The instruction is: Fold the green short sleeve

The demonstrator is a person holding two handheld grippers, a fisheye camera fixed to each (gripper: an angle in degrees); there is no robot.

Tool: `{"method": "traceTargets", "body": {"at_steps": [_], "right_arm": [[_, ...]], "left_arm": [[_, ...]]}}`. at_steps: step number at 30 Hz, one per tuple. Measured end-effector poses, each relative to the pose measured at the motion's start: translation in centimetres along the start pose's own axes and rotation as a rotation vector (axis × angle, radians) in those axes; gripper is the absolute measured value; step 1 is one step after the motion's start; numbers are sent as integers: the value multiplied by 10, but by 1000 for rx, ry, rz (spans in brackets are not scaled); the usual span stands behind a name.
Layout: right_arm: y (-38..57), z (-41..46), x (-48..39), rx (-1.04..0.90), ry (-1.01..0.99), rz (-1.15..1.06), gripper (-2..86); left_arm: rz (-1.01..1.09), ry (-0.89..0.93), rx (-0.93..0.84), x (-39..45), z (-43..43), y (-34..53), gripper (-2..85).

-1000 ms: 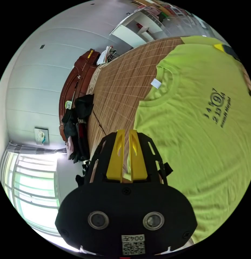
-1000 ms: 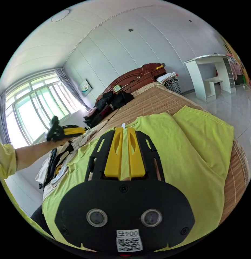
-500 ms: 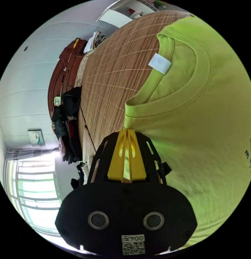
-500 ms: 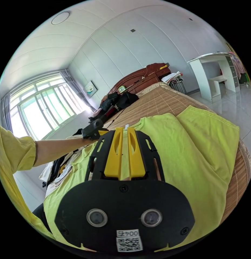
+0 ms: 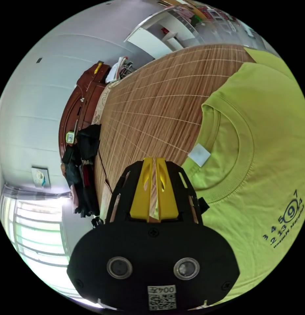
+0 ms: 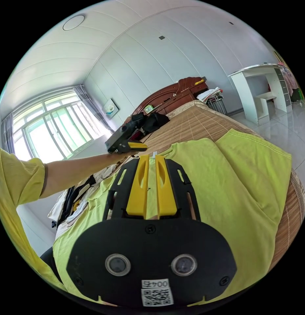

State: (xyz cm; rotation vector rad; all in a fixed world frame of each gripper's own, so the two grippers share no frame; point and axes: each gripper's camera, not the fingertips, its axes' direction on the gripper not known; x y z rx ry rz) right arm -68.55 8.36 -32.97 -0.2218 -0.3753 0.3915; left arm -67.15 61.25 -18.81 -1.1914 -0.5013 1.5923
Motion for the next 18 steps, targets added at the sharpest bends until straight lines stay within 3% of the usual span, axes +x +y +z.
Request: {"method": "traceTargets", "body": {"at_steps": [3, 12, 18], "right_arm": [[2, 1, -2, 2, -6, 5, 48], [5, 3, -11, 9, -9, 14, 47], [7, 5, -16, 11, -8, 14, 47]], "left_arm": [[98, -47, -14, 10, 10, -9, 11], [194, 66, 81, 0, 2, 8, 3], [126, 73, 42, -22, 20, -4, 5]]}}
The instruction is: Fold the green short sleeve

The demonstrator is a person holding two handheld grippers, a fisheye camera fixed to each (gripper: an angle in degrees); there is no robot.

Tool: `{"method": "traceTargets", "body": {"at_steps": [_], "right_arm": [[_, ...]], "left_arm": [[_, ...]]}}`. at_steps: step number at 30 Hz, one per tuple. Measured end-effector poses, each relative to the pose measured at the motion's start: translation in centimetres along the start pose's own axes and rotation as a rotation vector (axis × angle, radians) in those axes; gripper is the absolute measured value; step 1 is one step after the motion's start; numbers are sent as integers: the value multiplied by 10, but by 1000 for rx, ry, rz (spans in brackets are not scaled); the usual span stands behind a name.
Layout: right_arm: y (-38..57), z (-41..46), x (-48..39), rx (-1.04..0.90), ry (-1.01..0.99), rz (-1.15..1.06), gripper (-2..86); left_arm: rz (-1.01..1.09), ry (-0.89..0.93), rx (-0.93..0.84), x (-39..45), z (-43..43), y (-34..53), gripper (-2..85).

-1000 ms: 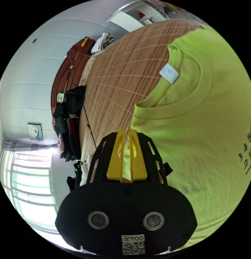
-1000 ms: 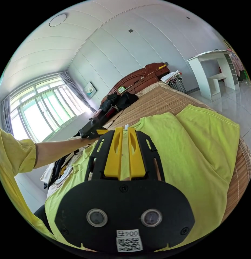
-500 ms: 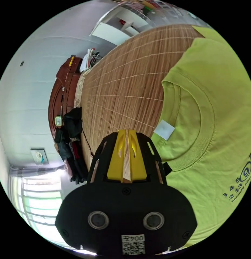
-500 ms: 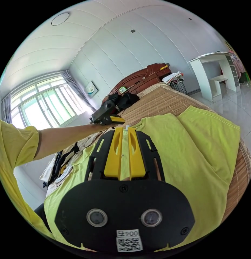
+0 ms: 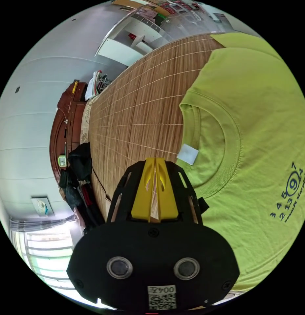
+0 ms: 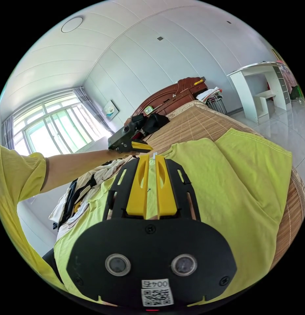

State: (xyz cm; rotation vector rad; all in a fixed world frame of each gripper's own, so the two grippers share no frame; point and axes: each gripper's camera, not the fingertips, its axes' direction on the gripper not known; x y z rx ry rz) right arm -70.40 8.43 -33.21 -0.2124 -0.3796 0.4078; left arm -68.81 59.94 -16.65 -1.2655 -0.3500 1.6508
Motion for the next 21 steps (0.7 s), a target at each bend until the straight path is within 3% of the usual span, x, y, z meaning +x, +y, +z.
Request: {"method": "traceTargets", "body": {"at_steps": [9, 21], "right_arm": [[3, 3, 0, 4, -17, 18, 47], [9, 5, -4, 7, -15, 18, 47]], "left_arm": [[116, -1, -46, -3, 21, -34, 6], [296, 157, 0, -2, 2, -4, 7]]}}
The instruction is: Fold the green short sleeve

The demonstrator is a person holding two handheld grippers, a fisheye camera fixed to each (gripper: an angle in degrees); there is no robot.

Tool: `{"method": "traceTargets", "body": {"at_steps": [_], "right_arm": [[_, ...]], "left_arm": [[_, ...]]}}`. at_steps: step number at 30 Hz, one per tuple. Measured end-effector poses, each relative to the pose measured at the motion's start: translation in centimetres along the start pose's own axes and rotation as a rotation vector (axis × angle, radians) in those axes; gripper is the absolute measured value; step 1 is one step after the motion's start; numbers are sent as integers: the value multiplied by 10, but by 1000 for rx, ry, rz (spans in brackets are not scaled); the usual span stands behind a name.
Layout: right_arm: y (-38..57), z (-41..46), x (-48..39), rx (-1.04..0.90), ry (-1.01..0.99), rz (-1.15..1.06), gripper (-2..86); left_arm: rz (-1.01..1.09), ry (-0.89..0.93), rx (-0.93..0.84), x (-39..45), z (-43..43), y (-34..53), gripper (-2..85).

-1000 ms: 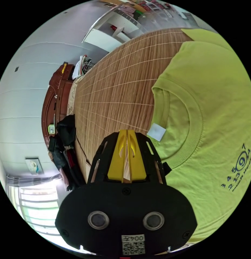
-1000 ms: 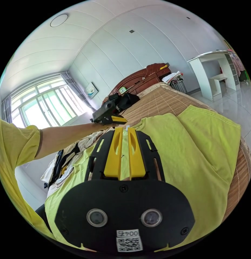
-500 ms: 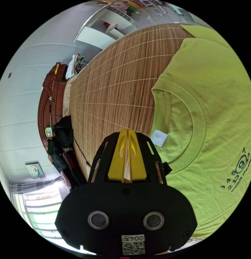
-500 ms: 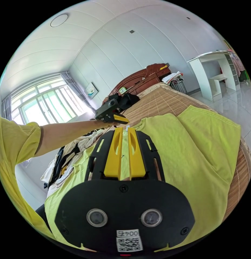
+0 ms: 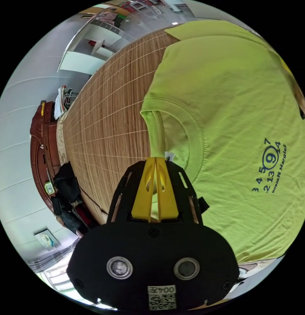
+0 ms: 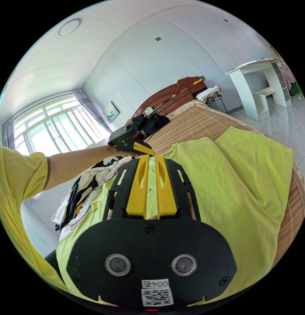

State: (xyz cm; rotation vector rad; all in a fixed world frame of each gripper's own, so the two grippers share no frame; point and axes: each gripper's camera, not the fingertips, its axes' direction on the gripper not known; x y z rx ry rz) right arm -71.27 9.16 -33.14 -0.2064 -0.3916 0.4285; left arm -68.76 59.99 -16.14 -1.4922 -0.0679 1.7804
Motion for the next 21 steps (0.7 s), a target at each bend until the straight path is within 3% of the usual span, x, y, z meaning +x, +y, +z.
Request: {"method": "traceTargets", "body": {"at_steps": [13, 21], "right_arm": [[10, 0, 4, -4, -6, 9, 48], [18, -1, 6, -6, -4, 7, 48]], "left_arm": [[-32, -81, 31, 20, 9, 24, 3], [-152, -13, 60, 17, 8, 50, 2]]}}
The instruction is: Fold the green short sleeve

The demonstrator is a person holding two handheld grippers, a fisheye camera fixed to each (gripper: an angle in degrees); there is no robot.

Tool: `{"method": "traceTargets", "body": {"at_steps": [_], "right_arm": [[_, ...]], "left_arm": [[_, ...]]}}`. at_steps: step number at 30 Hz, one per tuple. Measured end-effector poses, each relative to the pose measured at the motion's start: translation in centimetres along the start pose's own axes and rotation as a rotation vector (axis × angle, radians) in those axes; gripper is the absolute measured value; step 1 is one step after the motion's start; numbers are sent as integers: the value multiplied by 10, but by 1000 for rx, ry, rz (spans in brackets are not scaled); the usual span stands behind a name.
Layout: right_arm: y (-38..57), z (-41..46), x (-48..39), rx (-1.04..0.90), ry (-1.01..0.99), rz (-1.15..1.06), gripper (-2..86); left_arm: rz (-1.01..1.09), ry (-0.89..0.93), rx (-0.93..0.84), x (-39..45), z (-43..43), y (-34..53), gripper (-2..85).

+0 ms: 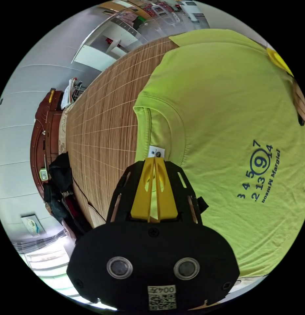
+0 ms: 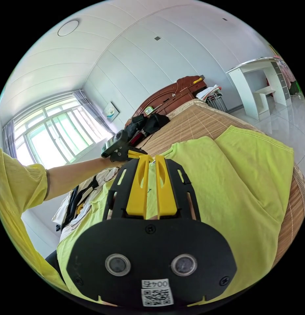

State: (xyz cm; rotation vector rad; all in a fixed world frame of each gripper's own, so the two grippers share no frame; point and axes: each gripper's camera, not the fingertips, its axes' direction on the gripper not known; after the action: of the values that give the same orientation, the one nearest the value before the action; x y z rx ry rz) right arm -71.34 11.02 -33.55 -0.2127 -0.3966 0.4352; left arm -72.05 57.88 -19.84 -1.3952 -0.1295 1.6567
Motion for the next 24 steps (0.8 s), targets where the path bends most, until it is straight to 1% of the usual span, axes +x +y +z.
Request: {"method": "traceTargets", "body": {"at_steps": [6, 12, 15, 17, 21, 24], "right_arm": [[7, -2, 4, -2, -2, 5, 49], [14, -4, 10, 0, -5, 10, 49], [18, -5, 11, -2, -1, 6, 50], [20, -5, 12, -5, 1, 1, 50], [25, -7, 17, -1, -4, 10, 50], [28, -8, 21, -3, -2, 14, 56]], "left_arm": [[-93, -52, 38, 5, 5, 13, 1], [-94, -47, 79, 8, -19, 33, 1], [-63, -8, 35, 15, -11, 39, 2], [-56, -48, 49, 21, -13, 46, 2], [-150, -94, 108, 22, -44, 66, 2], [-243, -110, 130, 69, -91, 111, 3]]}}
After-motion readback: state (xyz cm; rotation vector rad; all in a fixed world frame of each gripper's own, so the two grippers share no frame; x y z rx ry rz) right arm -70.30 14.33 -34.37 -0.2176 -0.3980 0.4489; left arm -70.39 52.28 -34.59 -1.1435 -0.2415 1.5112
